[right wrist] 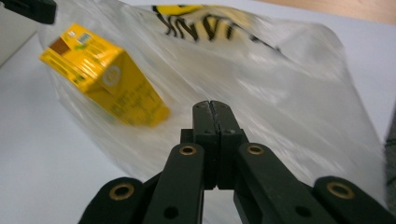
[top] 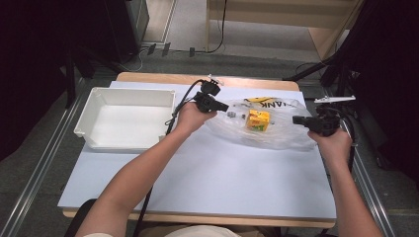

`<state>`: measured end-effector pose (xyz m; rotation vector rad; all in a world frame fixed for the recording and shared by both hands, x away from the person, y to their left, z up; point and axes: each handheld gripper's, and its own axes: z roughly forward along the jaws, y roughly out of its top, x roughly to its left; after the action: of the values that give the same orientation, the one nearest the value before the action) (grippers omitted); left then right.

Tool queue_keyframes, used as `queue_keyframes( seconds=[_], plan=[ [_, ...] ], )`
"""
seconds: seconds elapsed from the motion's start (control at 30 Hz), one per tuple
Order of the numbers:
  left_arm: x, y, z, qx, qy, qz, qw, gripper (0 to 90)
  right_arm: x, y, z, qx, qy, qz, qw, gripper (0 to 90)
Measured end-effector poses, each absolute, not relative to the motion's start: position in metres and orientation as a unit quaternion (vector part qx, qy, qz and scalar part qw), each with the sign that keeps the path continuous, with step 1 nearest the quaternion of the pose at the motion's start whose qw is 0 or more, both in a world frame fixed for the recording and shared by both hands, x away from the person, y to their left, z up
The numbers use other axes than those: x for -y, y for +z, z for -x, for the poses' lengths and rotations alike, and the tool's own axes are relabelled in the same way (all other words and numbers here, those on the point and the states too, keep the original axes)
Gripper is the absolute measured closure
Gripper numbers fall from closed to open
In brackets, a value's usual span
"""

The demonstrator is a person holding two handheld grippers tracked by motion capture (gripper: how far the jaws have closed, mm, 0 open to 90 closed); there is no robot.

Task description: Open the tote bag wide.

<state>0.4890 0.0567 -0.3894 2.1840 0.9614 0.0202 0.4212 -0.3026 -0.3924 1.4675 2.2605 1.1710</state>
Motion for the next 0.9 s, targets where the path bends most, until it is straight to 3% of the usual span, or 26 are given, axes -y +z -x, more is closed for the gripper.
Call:
queue_keyframes(
  seconds=[0.43,0.9],
  plan=[
    [-0.018,-0.423,-0.484,-0.373,-0.01,-0.854,0.362,90.0,0.265,-0.422,-0.478,-0.766,0.383,-0.509,0.081,90.0],
    [-0.021,-0.458,-0.464,-0.374,-0.02,-0.857,0.354,90.0,0.254,-0.459,-0.493,-0.778,0.344,-0.522,0.065,90.0]
  ],
)
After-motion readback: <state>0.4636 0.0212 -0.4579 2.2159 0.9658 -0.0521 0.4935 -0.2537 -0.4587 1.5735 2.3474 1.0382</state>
